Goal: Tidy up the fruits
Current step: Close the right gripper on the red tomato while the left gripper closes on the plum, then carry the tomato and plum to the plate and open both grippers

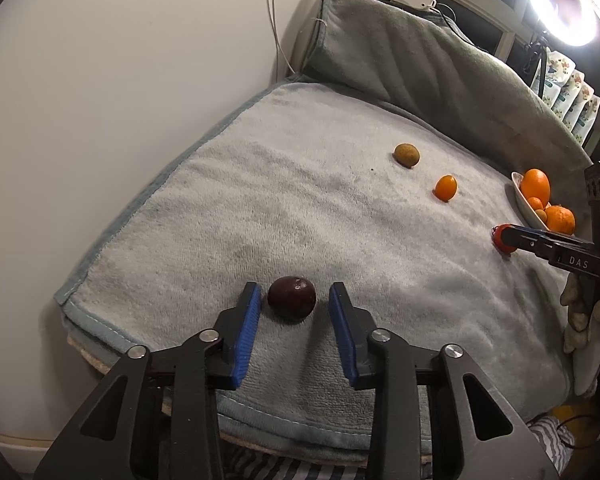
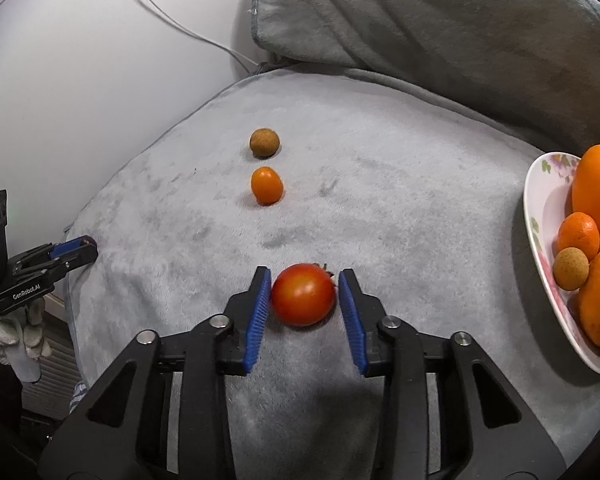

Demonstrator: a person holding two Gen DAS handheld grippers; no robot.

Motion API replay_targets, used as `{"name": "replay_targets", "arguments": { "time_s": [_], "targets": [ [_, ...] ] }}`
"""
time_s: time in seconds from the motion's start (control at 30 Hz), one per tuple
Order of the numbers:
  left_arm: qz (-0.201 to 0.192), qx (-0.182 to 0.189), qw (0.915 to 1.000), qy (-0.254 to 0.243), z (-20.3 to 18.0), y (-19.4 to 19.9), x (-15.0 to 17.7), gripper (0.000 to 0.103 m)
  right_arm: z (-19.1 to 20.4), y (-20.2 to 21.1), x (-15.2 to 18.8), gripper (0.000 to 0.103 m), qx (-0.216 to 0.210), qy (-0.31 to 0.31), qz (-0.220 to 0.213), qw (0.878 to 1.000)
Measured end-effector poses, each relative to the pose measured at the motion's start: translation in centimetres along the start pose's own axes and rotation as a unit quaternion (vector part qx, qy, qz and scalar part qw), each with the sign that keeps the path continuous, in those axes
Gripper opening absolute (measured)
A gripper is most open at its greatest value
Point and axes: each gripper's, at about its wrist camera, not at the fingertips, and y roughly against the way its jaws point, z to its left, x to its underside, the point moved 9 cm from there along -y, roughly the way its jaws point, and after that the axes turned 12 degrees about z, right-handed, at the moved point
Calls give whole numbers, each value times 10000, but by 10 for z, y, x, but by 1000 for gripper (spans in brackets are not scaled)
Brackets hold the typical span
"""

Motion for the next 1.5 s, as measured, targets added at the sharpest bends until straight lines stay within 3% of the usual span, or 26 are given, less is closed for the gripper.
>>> {"name": "replay_targets", "arguments": {
  "time_s": [0.27, 0.73, 1.0, 1.5],
  "targets": [
    [-9, -47, 10000, 1, 4, 0, 0, 22, -1, -5, 2, 35, 1, -3, 65, 10000],
    [-189, 236, 9995, -29, -11, 12, -19, 22, -11, 28, -2, 34, -53, -210, -360, 9991],
    [-367, 586, 9965, -464, -61, 11, -45, 22, -31, 68, 2, 34, 176, -416, -773, 9960],
    [-470, 1320, 9815, -1302, -168, 2, -81, 22, -123, 128, 30, 34, 735, -1217, -1319, 9810]
  ]
}}
